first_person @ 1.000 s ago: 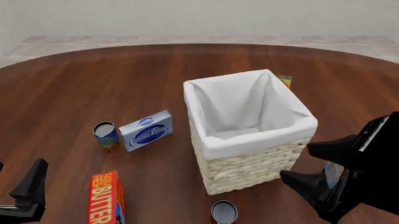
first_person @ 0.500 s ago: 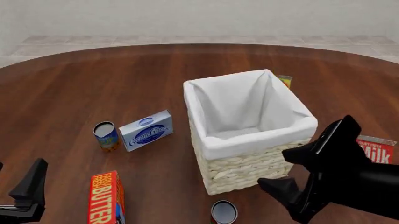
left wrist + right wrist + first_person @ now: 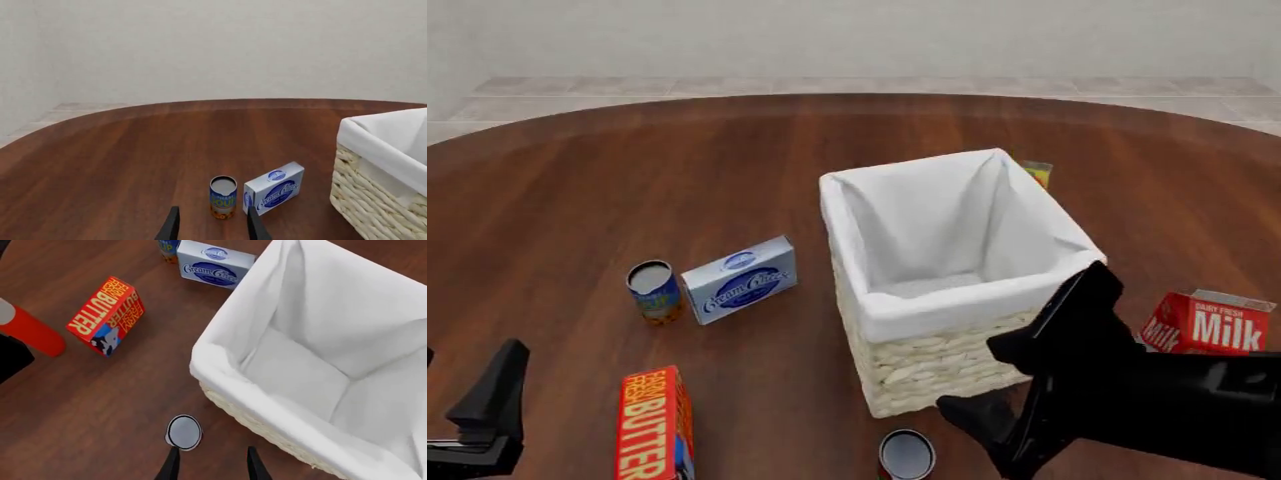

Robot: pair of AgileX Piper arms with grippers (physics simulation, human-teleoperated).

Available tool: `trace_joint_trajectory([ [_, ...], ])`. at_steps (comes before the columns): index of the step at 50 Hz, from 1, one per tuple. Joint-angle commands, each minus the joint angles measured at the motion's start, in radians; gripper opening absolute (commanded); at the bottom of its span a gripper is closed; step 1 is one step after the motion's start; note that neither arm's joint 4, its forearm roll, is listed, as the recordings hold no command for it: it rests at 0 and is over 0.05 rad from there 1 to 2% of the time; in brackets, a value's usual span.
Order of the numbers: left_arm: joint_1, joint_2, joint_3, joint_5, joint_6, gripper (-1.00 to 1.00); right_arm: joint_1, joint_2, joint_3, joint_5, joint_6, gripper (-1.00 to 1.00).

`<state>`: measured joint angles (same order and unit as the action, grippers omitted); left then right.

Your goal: Pick up the tomato sauce, and put it in the basket.

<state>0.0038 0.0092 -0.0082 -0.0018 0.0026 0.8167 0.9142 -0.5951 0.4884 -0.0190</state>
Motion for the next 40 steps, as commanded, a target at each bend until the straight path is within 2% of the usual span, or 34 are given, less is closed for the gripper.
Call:
trace_joint_trajectory([
  [1,0.001,-0.002,0.002,0.0,0.001,1.0,0.038,0.065,0.007,-0.053,0.036,1.0],
  [24,0.001,-0.002,0.001,0.001,0.001,1.0,0.08,0.143,0.034,-0.119,0.076,1.0],
  [30,0.001,-0.002,0.001,0.001,0.001,1.0,0.091,0.153,0.052,-0.132,0.102,1.0],
  [40,0.001,-0.002,0.001,0.001,0.001,1.0,0.099,0.171,0.055,-0.136,0.101,1.0],
])
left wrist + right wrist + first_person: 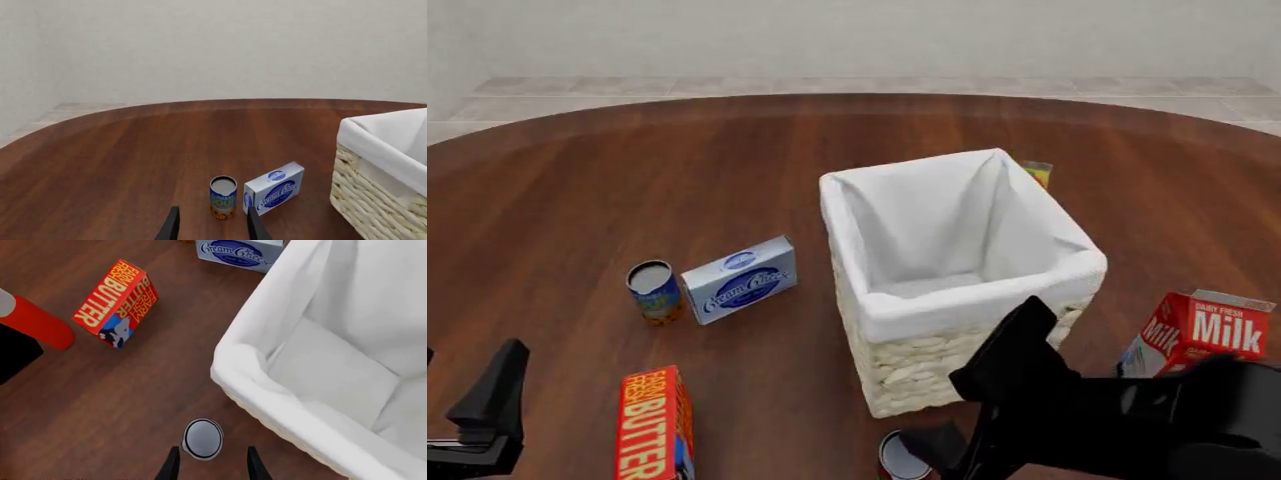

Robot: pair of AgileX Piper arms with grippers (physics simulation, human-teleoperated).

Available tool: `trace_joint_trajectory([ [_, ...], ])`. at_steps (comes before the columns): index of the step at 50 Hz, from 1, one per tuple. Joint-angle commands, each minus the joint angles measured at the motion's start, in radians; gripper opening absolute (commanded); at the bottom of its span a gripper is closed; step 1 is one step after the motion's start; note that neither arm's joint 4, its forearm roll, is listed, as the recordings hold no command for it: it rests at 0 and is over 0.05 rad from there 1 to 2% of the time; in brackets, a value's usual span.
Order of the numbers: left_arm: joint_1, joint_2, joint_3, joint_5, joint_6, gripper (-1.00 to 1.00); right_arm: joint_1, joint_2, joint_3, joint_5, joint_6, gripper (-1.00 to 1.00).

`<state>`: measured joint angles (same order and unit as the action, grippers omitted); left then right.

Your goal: Pick up the tomato sauce, and put it in the basket.

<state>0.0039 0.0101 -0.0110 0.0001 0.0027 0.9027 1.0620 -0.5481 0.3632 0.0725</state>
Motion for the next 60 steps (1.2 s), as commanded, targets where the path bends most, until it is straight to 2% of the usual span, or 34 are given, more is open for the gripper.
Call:
trace_joint_trajectory([
  [1,0.001,-0.003,0.003,-0.001,0.001,1.0,0.013,0.026,0.008,-0.011,0.01,1.0],
  [18,0.001,-0.003,0.003,-0.001,0.001,1.0,0.014,0.079,0.028,-0.035,0.019,1.0],
  [31,0.001,-0.002,0.003,-0.001,0.001,1.0,0.051,0.15,0.02,-0.071,0.031,1.0],
  [45,0.001,-0.003,0.003,-0.001,0.001,1.0,0.093,0.212,0.017,-0.112,0.072,1.0],
  [60,0.001,-0.003,0.003,-0.001,0.001,1.0,0.08,0.222,0.045,-0.144,0.078,1.0],
])
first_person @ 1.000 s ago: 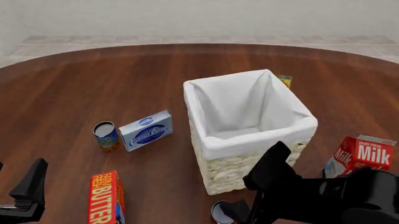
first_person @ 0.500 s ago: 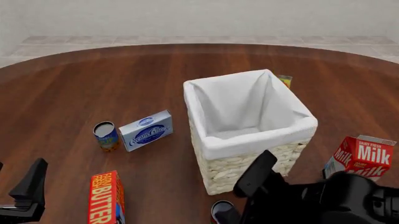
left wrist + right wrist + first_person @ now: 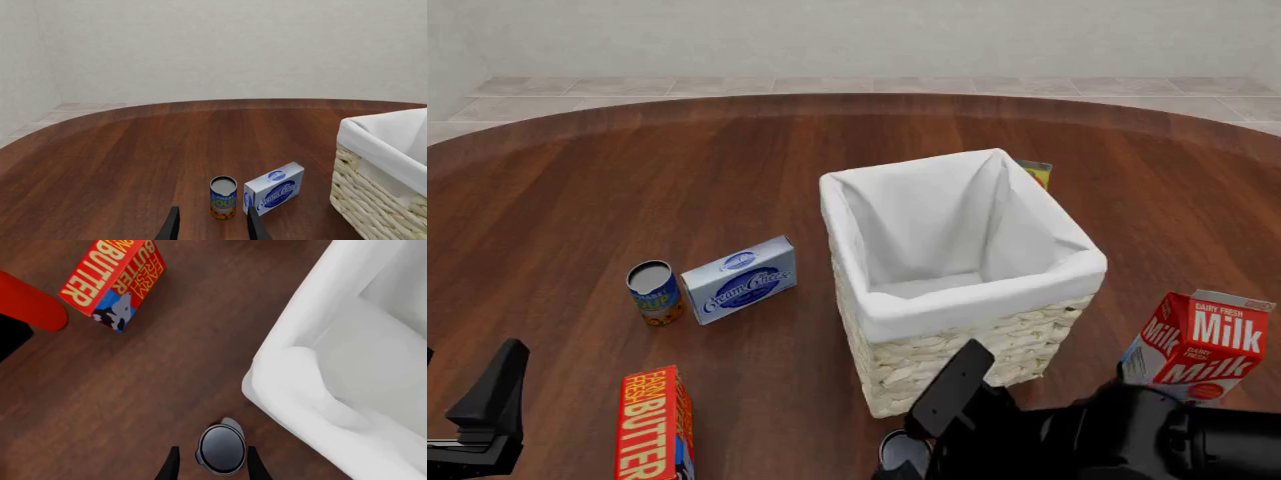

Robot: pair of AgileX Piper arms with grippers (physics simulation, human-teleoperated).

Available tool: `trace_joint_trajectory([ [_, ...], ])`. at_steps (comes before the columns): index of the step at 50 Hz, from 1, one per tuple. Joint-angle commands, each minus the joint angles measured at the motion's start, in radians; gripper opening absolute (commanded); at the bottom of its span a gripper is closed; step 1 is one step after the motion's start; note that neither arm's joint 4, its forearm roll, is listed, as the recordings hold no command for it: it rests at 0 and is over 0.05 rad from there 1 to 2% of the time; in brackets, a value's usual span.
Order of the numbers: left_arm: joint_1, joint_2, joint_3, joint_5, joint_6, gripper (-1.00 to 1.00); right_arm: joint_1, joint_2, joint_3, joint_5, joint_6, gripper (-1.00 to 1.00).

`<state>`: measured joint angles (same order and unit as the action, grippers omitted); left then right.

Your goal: Pick up the tomato sauce, and put it in the basket.

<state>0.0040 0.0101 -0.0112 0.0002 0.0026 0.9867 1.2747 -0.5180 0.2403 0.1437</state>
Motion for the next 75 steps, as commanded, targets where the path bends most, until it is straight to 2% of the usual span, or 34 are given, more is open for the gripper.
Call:
trace_joint_trajectory([
  [1,0.001,-0.003,0.003,-0.001,0.001,1.0,-0.009,0.004,0.021,-0.018,0.005,1.0],
  [30,0.001,-0.003,0.004,-0.001,0.001,1.0,-0.035,0.003,0.051,-0.033,0.002,1.0],
  [75,0.001,-0.002,0.004,-0.001,0.001,1.0,-0.005,0.123,0.073,-0.142,0.056,1.0],
])
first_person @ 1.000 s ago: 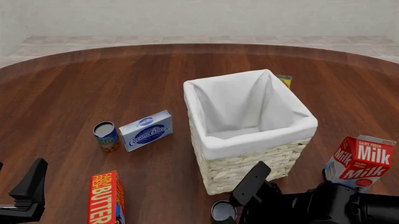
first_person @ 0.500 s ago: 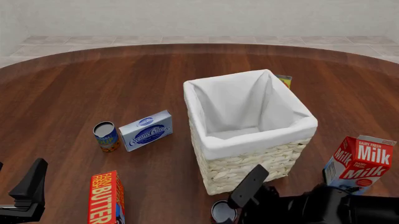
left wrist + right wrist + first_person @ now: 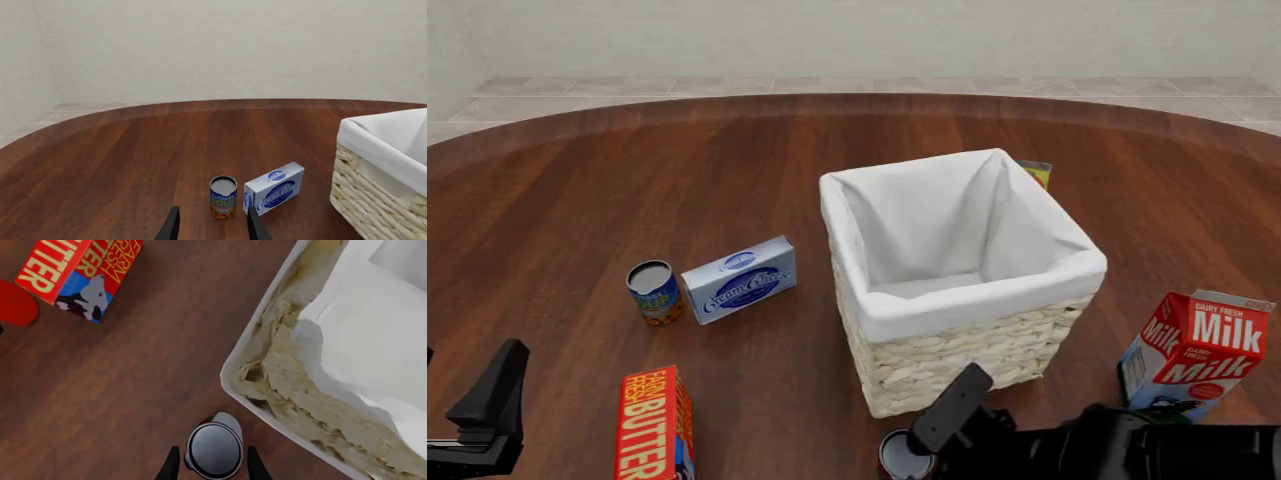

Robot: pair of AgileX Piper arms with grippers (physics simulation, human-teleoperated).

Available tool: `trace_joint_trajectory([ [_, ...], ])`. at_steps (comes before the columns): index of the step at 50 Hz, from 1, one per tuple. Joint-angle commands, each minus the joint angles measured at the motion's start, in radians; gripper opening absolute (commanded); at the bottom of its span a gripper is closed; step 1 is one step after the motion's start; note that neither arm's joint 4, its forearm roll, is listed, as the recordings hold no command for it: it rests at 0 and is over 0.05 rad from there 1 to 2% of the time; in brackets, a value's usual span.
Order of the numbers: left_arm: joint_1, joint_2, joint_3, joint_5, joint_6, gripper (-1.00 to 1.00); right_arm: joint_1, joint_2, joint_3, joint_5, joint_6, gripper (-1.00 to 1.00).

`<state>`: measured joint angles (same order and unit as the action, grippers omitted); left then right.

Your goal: Pick up the tomato sauce, and put it in the basket.

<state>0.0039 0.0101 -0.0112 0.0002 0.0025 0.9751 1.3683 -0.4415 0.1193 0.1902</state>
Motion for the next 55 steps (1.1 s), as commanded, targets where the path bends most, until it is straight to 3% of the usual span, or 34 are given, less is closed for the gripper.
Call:
trace_joint_trajectory([
  [1,0.001,-0.003,0.004,-0.001,0.001,1.0,0.007,0.031,-0.004,-0.021,0.01,1.0],
  [17,0.001,-0.003,0.003,-0.001,0.001,1.0,-0.009,0.027,-0.021,-0.018,-0.013,1.0],
  [18,0.001,-0.003,0.004,-0.001,0.001,1.0,-0.008,0.024,-0.023,-0.016,-0.014,-1.0],
  [55,0.001,-0.002,0.004,-0.001,0.0,1.0,0.076,0.024,-0.122,0.061,0.0,-1.0],
])
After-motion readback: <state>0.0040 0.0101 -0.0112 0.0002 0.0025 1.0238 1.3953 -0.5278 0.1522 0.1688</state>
